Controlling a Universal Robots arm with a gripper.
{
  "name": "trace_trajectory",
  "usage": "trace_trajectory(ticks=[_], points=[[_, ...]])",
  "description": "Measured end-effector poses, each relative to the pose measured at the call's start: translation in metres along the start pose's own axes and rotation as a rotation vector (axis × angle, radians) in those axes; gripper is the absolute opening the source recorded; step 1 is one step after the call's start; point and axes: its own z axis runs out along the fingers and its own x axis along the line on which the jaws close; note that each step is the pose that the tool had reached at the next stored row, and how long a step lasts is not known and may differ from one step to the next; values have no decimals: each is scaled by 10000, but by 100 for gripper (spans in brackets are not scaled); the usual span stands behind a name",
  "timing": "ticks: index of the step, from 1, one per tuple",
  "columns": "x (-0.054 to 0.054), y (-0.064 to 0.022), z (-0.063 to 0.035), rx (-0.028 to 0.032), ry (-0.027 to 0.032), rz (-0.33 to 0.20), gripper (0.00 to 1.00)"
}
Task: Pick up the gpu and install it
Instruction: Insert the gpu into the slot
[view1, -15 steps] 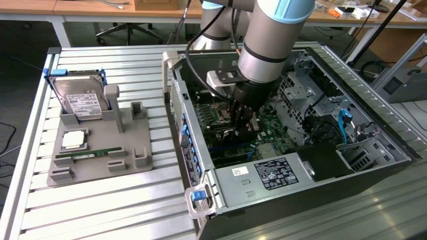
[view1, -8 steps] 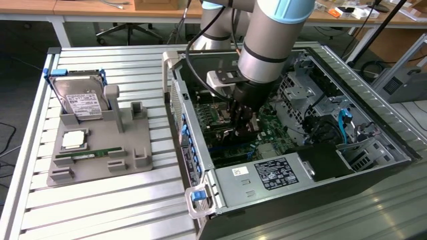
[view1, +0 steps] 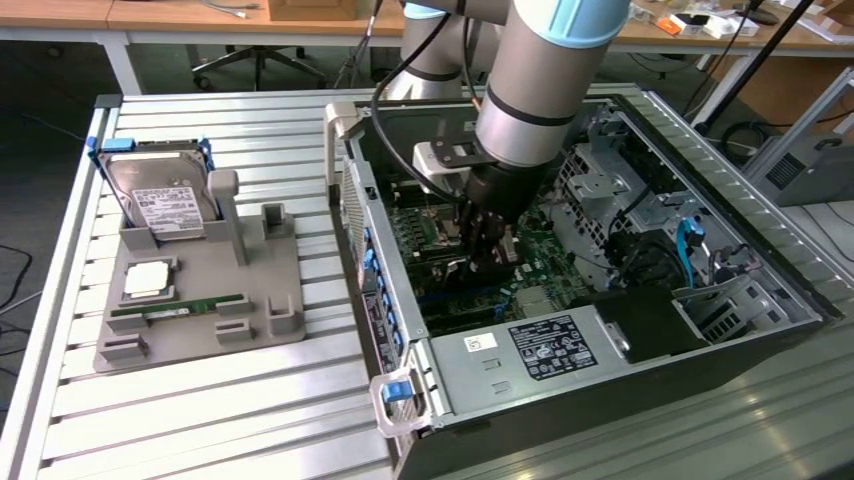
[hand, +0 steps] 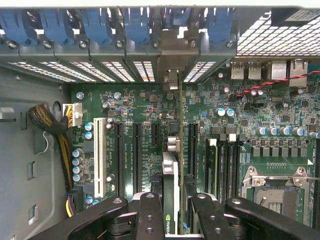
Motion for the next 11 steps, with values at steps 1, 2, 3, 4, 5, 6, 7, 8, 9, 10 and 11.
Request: trace_trajectory(ticks=[1,2,3,4,5,6,7,8,9,10,11], points=[[0,0,2,0,-1,0,27],[0,0,5,1,-2,0,27],[0,0,7,0,-1,0,27],[0,0,9,0,-1,0,27],[0,0,12,0,-1,0,27],[0,-1,13,0,0,0,27],[0,0,14,-1,1,0,27],[0,0,15,-1,0,0,27],[0,0,16,0,0,0,27],[0,-1,19,0,0,0,27],[-1,-1,22,0,-1,0,27]])
